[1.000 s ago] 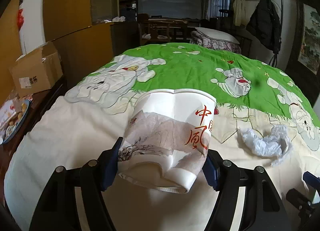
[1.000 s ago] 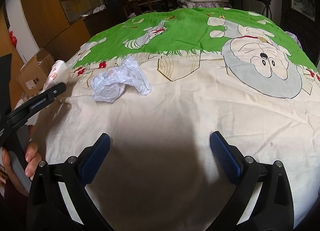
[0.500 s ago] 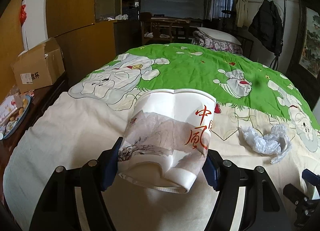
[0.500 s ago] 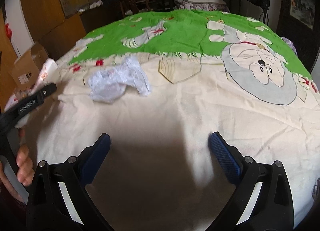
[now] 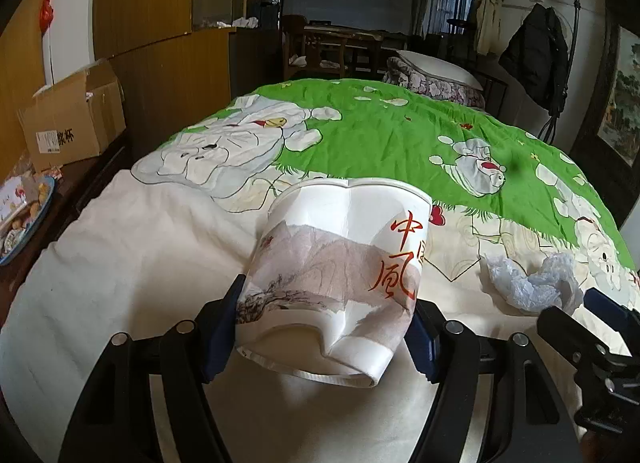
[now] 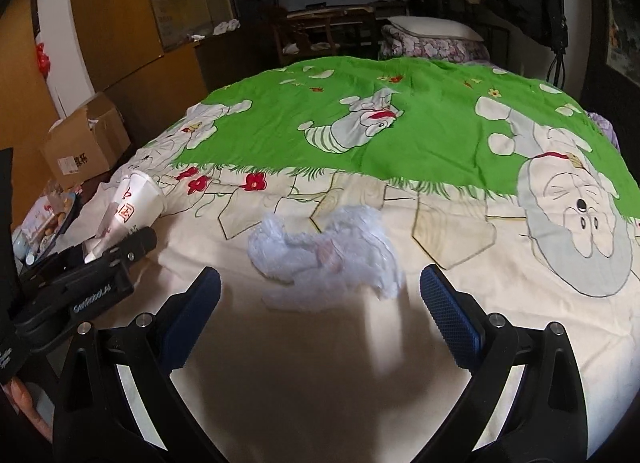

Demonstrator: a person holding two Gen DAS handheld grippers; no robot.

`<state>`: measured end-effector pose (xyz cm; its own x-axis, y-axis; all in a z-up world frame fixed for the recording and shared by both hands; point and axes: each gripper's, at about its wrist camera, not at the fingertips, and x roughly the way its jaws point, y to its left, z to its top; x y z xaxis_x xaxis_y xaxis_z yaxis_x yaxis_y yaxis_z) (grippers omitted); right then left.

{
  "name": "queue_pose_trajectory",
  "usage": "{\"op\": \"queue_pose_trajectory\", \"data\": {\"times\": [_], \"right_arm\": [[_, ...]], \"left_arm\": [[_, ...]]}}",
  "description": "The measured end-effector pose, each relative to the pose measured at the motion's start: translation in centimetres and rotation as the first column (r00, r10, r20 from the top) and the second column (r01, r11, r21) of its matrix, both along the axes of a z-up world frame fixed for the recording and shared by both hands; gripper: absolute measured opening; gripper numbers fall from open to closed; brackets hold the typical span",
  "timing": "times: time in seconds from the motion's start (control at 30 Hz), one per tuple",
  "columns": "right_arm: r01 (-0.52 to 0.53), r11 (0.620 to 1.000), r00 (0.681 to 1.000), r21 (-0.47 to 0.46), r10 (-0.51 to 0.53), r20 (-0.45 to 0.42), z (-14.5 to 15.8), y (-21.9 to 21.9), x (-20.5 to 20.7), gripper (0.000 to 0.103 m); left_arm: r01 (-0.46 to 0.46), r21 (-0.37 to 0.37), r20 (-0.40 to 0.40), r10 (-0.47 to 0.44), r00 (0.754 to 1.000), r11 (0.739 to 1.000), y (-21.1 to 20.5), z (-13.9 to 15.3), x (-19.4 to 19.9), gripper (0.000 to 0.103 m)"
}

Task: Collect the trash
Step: 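Grasp the white paper cup with the left tool while the right tool grasps the crumpled plastic bag, then carry the paper cup and plastic bag to the red wastebasket and release both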

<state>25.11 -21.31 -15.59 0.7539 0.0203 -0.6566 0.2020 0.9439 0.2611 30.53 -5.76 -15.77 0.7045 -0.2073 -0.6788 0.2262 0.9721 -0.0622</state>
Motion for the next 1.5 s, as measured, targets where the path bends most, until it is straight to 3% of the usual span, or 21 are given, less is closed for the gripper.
{"op": "queue_pose_trajectory", "data": {"times": [0.63, 0.67, 0.7, 0.8, 0.87, 1.17, 1.5], "right_arm": [[0.017, 1.0, 0.999, 0.007, -0.017, -0.027, -1.6, 0.1, 2.6, 0.095], [0.017, 1.0, 0.999, 0.011, -0.017, -0.031, -1.7, 0.0, 2.7, 0.083], [0.024, 1.0, 0.999, 0.011, -0.024, -0.044, -1.9, 0.0, 2.9, 0.062], [0.038, 0.999, 0.999, 0.022, -0.037, -0.036, -1.8, -0.4, 2.6, 0.037], [0.038, 0.999, 0.999, 0.027, -0.037, -0.024, -1.3, -0.5, 2.1, 0.032], [0.01, 0.999, 0.993, 0.053, -0.017, 0.119, 4.8, -0.2, -3.8, 0.031], [-0.067, 0.998, 0.951, -0.001, 0.064, 0.302, 12.0, 3.9, -13.1, 0.031]], "left_arm": [[0.002, -0.033, -0.048, -0.004, 0.999, 0.999, 0.3, -1.1, 0.9, 0.07], [0.003, -0.033, -0.049, -0.005, 0.999, 0.999, 0.3, -1.1, 1.0, 0.07], [0.005, -0.034, -0.051, -0.007, 0.999, 0.999, 0.2, -1.2, 1.0, 0.07], [0.011, -0.032, -0.046, -0.012, 0.999, 0.999, 0.2, -1.1, 0.9, 0.07], [0.016, -0.027, -0.04, -0.017, 0.999, 0.999, 0.1, -0.7, 0.6, 0.07], [0.007, -0.049, 0.004, -0.006, 1.0, 0.999, 2.6, 3.7, -4.5, 0.07], [-0.032, -0.038, 0.173, 0.038, 0.984, 0.999, 5.8, 10.8, -14.1, 0.07]]}}
